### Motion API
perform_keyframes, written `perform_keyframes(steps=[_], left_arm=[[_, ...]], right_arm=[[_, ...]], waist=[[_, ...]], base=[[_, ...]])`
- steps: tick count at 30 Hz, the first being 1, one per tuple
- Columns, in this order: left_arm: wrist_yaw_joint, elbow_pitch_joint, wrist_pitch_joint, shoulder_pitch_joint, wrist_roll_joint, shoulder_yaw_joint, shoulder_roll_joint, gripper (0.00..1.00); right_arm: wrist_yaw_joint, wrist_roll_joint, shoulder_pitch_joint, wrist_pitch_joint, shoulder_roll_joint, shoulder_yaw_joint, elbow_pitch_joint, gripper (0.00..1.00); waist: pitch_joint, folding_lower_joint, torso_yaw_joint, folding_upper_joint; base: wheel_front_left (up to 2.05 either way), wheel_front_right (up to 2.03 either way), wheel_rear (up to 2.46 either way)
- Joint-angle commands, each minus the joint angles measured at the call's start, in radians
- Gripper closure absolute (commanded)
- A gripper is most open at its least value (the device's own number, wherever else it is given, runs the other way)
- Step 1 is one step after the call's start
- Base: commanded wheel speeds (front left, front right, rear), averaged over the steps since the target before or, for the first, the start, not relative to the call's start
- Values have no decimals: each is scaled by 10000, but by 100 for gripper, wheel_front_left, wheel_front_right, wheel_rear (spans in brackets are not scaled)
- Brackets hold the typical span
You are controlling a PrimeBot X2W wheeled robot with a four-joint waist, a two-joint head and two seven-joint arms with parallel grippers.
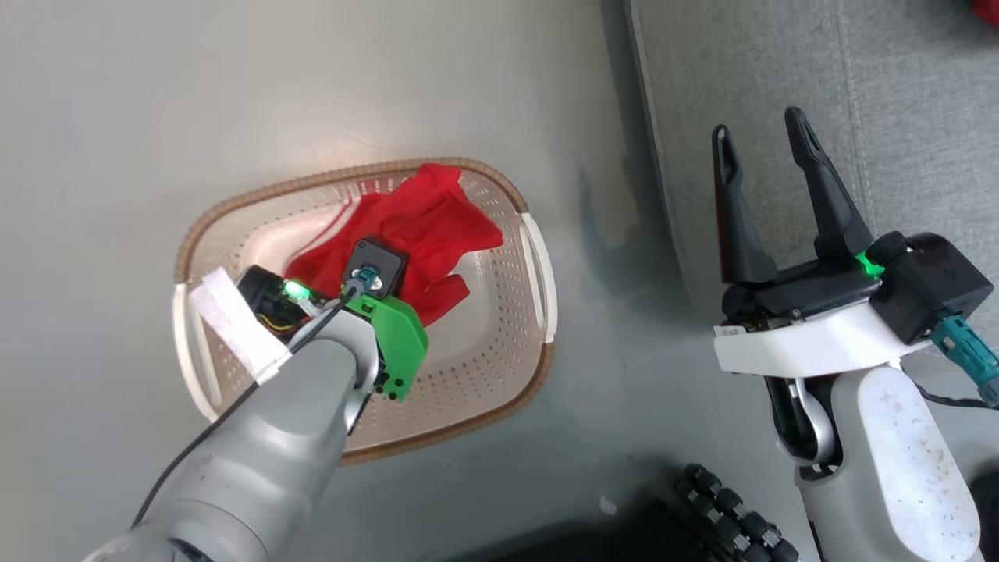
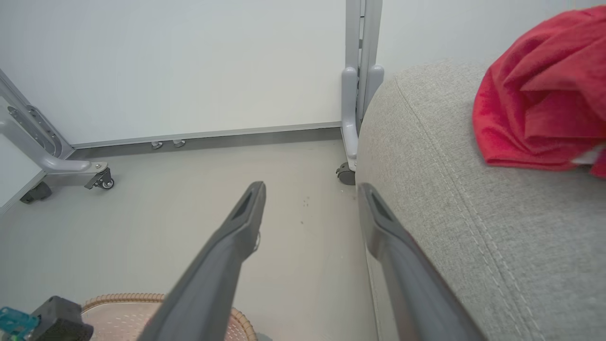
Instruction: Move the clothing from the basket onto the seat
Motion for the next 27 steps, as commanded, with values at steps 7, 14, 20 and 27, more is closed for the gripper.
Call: perform_keyframes(steps=[7, 14, 20, 27], left_arm=[[432, -1451, -362, 692, -260, 615, 77, 100], [1092, -4547, -349, 1552, 310, 1595, 986, 100], [1597, -7356, -346, 2548, 697, 2613, 1787, 100], [1860, -10132, -349, 3531, 1191, 3790, 2196, 100]], right_arm=[[-14, -171, 693, 425, -32, -354, -97, 0], [-12, -234, 1261, 796, -32, -593, -279, 0], [-14, -225, 1670, 1054, -32, -687, -349, 0], [-14, -248, 1972, 1316, -32, -674, -391, 0]], waist=[[-2127, 0, 866, 0], [-3169, 0, 1189, 0], [-3929, 0, 1419, 0], [-4584, 0, 1614, 0]], base=[[0, 0, 0], [0, 0, 0], [0, 0, 0], [0, 0, 0]])
